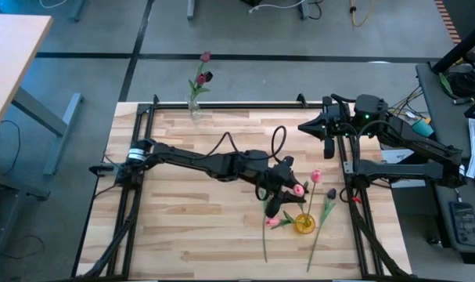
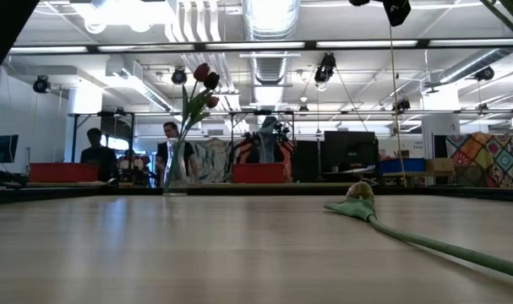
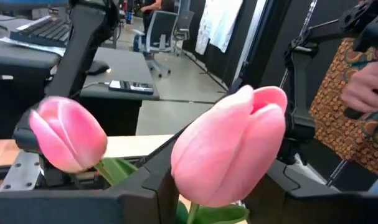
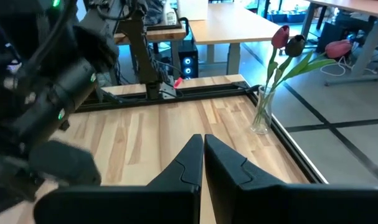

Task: Sort flowers into vase by color
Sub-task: Put the pink flower into the yellow flower vase, then put the black flower into the transparent flower vase

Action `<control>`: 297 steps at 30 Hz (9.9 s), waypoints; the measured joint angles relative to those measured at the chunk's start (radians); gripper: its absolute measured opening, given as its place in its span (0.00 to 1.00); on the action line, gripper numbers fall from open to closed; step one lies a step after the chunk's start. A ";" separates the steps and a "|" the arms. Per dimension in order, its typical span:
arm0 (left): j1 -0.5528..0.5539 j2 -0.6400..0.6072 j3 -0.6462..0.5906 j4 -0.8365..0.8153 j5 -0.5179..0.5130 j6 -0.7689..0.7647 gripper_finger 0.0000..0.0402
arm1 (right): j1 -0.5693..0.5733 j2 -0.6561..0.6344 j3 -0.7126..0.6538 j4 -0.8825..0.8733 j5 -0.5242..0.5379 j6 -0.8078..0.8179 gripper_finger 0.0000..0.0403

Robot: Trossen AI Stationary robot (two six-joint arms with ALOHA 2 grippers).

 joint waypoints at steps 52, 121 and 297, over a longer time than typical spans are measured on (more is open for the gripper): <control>0.052 -0.046 0.337 -0.595 -0.063 0.088 0.14 | 0.000 0.001 0.000 -0.151 -0.010 0.096 0.02; 0.831 -0.755 -0.650 -0.144 0.515 -0.037 0.00 | 0.722 0.257 0.019 -0.901 0.233 2.355 0.26; 1.065 -0.867 -0.659 -0.409 0.632 0.251 0.28 | 0.092 1.298 1.355 -0.048 0.461 0.092 0.03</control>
